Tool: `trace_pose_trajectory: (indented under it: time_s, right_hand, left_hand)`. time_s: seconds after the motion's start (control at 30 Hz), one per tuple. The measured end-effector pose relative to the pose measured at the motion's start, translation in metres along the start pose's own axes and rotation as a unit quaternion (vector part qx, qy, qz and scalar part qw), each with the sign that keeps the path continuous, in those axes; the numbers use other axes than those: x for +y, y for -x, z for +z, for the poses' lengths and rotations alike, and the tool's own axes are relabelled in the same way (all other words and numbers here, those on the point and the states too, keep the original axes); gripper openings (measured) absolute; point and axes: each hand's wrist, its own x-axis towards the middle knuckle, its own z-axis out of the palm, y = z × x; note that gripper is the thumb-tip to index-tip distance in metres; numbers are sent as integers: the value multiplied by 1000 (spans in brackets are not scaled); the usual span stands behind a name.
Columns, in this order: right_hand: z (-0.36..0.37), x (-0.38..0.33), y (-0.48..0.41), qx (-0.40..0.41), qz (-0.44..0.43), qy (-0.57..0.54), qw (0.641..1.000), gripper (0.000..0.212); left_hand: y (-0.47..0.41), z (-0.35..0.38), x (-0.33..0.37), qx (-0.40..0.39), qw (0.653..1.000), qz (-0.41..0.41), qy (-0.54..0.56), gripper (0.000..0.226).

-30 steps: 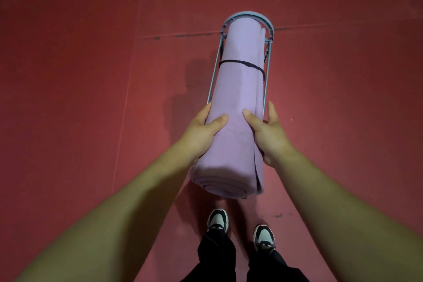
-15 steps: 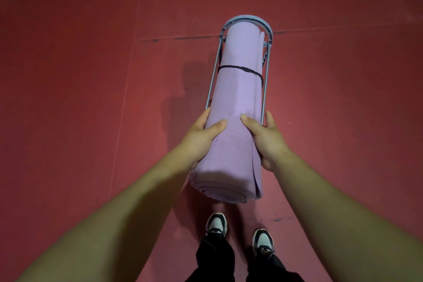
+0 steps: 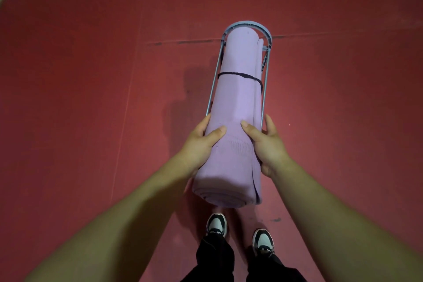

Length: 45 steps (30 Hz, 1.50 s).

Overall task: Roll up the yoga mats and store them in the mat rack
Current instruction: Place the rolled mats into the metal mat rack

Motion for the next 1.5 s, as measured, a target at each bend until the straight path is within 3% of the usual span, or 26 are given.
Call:
trace_pose_trajectory:
  time_s: [0.1, 0.2, 0.37, 0.5, 0.7, 0.77, 0.87, 1.03, 1.13, 1.23, 1.3, 1.43, 1.5]
  right_hand:
    - [1, -6, -2, 17, -7, -3, 1000, 49]
    - [2, -7, -8, 20, -11, -2, 1000, 73]
    - [0, -10, -21, 25, -11, 6, 1000, 77]
    - [1, -9, -28, 25, 0, 13, 1000, 88]
    - [-5, -6, -33, 17, -3, 48, 999, 102]
    - [-4, -6, -32, 16, -10, 65, 998, 93]
    - [-7, -8, -31, 2, -33, 126, 992, 59]
    - [-8, -21, -22, -7, -51, 198, 979, 60]
    - [-10, -27, -21, -8, -21, 203, 979, 67]
    - [-3, -25, -19, -16, 52, 181, 982, 77]
    - [0, -20, -20, -14, 76, 164, 984, 78]
    - [1, -25, -25, 0, 66, 168, 984, 53]
    - [-1, -28, -27, 4, 67, 163, 984, 52]
  left_hand:
    - [-8, 2, 1, 3, 1000, -7, 2, 47]
    - [-21, 4, 1, -2, 1000, -14, -7, 62]
    - [-42, 4, 0, 15, 999, -42, -22, 94]
    - [-46, 4, -1, -4, 999, -32, -18, 71]
    - [-40, 4, 0, -7, 999, -20, -42, 62]
    - [-36, 3, 1, -3, 998, -17, -58, 59]
    - [-32, 1, 1, 17, 997, -11, -75, 60]
    - [-21, -7, 9, 52, 994, -31, -91, 31]
    - [-15, -11, 12, 52, 994, -40, -89, 44]
    - [-11, -9, 14, 19, 995, -62, -76, 35]
    - [-12, -9, 12, 7, 996, -58, -73, 51]
    - [-13, -6, 11, 25, 998, -54, -33, 80]
    - [-13, -2, 9, 30, 998, -56, -17, 81]
